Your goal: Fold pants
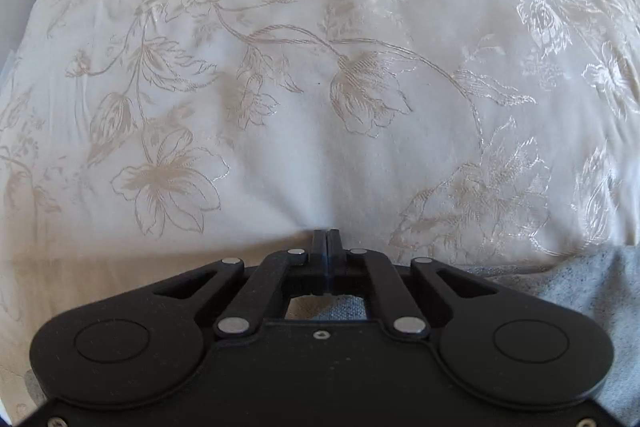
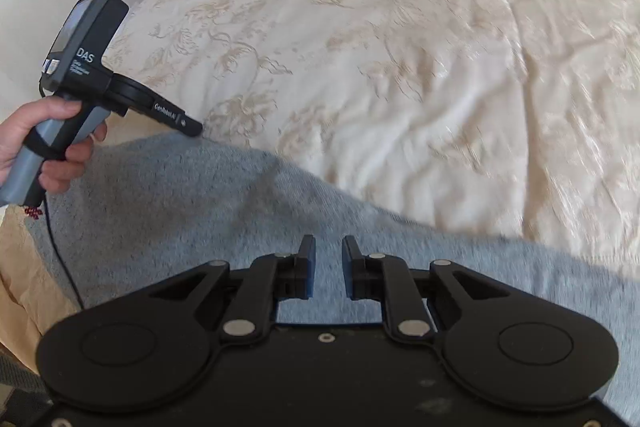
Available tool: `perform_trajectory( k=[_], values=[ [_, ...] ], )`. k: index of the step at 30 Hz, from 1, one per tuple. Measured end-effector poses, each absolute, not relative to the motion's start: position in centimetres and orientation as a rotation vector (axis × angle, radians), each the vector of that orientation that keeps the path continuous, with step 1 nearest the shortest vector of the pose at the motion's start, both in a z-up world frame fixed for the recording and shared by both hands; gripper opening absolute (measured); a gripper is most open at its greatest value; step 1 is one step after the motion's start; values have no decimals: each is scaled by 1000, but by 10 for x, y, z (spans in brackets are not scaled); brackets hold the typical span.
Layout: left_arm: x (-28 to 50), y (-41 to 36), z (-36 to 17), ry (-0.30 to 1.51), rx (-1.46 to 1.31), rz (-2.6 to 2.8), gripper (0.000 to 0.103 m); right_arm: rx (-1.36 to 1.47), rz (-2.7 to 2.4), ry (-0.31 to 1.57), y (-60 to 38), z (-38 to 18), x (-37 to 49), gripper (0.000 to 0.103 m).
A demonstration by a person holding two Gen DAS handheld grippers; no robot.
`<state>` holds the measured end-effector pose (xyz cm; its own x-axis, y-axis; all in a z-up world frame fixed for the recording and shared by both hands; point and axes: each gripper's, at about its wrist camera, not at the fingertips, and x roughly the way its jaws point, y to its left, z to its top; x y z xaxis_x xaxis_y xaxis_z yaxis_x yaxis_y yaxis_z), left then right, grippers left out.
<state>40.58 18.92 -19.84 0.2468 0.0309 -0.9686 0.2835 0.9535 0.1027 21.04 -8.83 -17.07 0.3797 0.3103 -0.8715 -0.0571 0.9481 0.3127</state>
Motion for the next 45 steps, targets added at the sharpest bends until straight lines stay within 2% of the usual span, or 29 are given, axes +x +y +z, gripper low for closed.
perform_trajectory(
  k=[3, 4, 7, 12, 15, 17, 19, 20, 23, 26, 33, 36, 45],
  values=[
    [403, 201, -184, 1325, 200, -158, 8, 267, 193, 1181, -86, -177, 186, 17],
    [397, 203, -177, 1323, 176, -166, 8, 235, 166, 1206, -76, -184, 175, 20],
    [364, 204, -156, 1299, 132, -238, 8, 217, 187, 1366, -65, -214, 148, 21],
    [295, 187, -155, 1330, 99, -419, 8, 195, 199, 1299, -60, -198, 121, 21],
    [261, 169, -176, 1430, 148, -479, 9, 240, 84, 1192, -72, -189, 124, 21],
    [237, 163, -194, 1488, 232, -495, 9, 251, 5, 1244, -77, -200, 129, 23],
    [220, 160, -197, 1468, 307, -520, 8, 205, 58, 1358, -73, -218, 127, 23],
    [218, 159, -193, 1461, 324, -527, 8, 168, 85, 1356, -70, -218, 121, 22],
    [226, 168, -180, 1487, 220, -486, 8, 177, 129, 1352, -73, -207, 110, 21],
    [235, 174, -168, 1477, 118, -445, 8, 293, -3, 1260, -106, -188, 92, 20],
    [234, 149, -163, 1459, 104, -371, 9, 539, -487, 1030, -240, -162, 44, 23],
    [226, 143, -180, 1538, 92, -254, 10, 593, -652, 983, -304, -161, 20, 27],
    [236, 148, -184, 1569, -23, -76, 9, 917, -767, 929, -430, -187, -14, 33]
  ],
)
